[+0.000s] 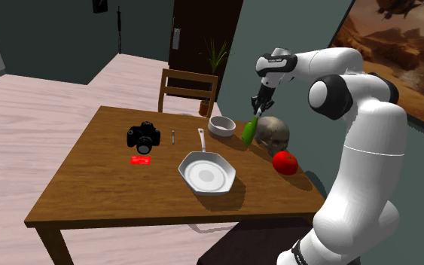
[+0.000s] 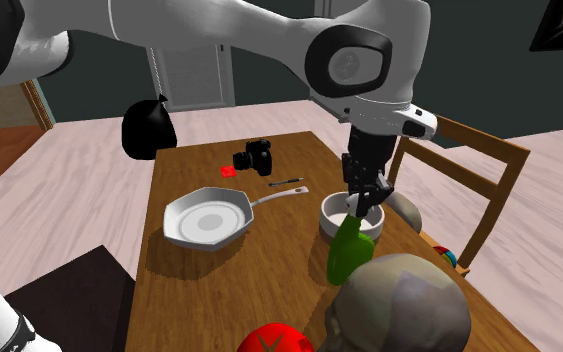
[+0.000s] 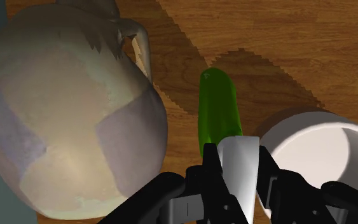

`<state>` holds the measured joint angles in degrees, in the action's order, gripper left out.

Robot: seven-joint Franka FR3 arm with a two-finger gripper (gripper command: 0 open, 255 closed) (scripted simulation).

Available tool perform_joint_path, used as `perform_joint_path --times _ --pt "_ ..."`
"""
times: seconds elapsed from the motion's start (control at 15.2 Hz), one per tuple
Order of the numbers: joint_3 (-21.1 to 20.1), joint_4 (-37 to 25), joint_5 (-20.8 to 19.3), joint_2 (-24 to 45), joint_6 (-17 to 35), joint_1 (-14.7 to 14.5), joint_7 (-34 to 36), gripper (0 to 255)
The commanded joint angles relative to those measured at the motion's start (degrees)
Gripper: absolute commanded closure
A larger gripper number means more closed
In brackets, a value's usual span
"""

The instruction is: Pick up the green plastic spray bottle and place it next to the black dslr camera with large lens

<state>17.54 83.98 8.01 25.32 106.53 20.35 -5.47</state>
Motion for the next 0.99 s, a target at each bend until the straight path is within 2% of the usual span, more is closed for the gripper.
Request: perform_joint_path --times 0.0,0.92 --pt "0.1 -0.9 -0.1 -0.4 -1.3 0.0 0.1 255" --pt "0.3 -11.8 -0.3 -0.3 -12.1 0.8 0.5 255"
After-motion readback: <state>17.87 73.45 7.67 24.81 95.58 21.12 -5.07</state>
